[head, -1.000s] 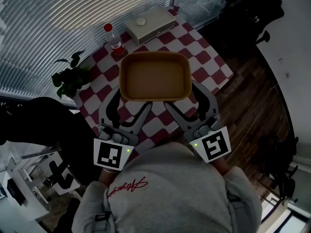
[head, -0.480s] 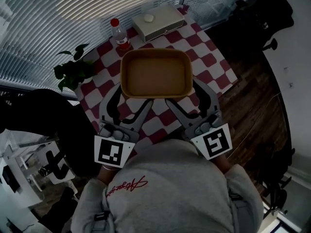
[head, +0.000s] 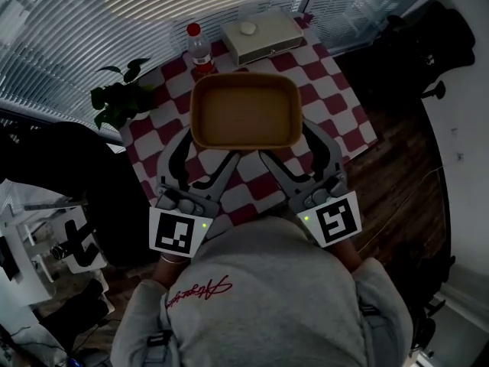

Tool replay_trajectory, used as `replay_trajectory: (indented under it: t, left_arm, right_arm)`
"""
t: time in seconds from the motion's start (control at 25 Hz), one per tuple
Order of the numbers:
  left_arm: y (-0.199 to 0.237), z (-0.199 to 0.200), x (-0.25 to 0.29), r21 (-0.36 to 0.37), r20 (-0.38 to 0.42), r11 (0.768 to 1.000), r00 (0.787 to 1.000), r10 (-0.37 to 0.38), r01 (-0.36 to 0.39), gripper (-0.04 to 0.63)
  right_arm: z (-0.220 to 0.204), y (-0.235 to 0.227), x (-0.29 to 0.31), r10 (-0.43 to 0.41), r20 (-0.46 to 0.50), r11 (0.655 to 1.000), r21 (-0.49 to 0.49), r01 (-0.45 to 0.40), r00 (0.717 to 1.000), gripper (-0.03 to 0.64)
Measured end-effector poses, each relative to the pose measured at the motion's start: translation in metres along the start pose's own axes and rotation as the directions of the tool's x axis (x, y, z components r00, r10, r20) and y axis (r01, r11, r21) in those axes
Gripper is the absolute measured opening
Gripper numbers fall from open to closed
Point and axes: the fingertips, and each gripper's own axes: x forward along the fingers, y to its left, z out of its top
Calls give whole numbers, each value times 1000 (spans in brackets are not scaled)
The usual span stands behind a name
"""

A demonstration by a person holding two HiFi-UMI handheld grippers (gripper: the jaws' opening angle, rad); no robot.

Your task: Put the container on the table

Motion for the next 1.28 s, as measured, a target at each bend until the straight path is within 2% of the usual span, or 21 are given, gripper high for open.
replay_trajectory:
  t: [1.28]
  left_arm:
    - [-10,-43,1,-16,-88,999,996,35,-36,321]
  right_arm:
    - [-45,3,-2,47,-65,998,33,-45,997,302]
